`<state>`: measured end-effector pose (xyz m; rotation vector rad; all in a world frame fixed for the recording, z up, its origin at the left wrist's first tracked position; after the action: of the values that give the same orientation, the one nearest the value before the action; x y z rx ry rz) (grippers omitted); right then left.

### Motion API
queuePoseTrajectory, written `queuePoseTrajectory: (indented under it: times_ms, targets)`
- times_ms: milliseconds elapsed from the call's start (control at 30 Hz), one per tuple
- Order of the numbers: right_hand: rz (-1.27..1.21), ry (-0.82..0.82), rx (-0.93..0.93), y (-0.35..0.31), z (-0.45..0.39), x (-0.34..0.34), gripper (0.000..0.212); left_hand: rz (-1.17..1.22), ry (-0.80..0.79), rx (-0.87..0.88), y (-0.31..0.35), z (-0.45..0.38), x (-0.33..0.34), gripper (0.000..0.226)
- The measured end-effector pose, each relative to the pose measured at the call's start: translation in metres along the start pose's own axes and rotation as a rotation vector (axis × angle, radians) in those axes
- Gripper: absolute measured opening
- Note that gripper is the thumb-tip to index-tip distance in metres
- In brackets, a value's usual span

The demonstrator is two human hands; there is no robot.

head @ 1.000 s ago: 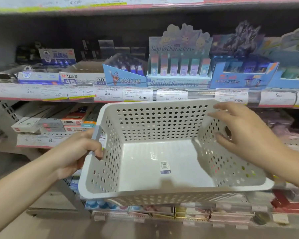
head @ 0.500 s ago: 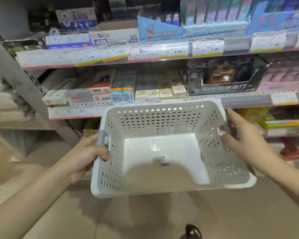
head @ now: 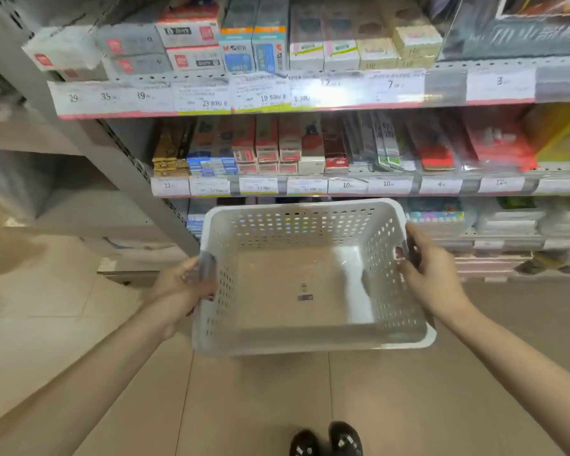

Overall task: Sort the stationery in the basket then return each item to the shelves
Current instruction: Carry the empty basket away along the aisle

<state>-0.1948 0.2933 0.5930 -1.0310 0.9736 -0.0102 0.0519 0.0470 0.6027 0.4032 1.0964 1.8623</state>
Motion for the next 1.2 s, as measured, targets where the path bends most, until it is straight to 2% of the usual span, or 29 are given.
queuePoseTrajectory:
  times_ms: [133,267,533,667,867,1200]
  targets:
    - [-0.022,-0.027,0.048,0.048,-0.013,0.056,0.048,0.018,0.024,-0.044,-0.067,-0.043,0.016,0.031]
    - [-0.040,-0.062,0.099,0.099,-0.022,0.115,0.039,0.040,0.035,-0.118,-0.140,-0.088,0.030,0.034]
    - [-0.072,-0.203,0.215,0.214,-0.053,0.233,0.040,0.035,0.028,-0.279,-0.290,-0.178,0.051,0.028]
    - [-0.096,-0.237,0.293,0.281,-0.077,0.295,0.043,0.026,0.029,-0.265,-0.354,-0.236,0.068,0.035]
    - [-0.071,-0.209,0.306,0.366,-0.115,0.370,0.052,-0.032,0.016,-0.200,-0.430,-0.325,0.085,0.029]
    - [-0.091,-0.222,0.373,0.470,-0.165,0.450,0.058,-0.105,0.031,-0.220,-0.518,-0.426,0.105,0.026]
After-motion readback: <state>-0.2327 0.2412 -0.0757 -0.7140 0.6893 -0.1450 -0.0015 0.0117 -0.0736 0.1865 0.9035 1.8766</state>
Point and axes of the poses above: each hand's wrist, its own z-axis away from the middle knuckle, its own x-axis out of the palm, y = z × x, the point moved 1 cm from there along -z, towards the middle knuckle, and after that the axes turned 12 degrees about -y, right-handed, at the moved point
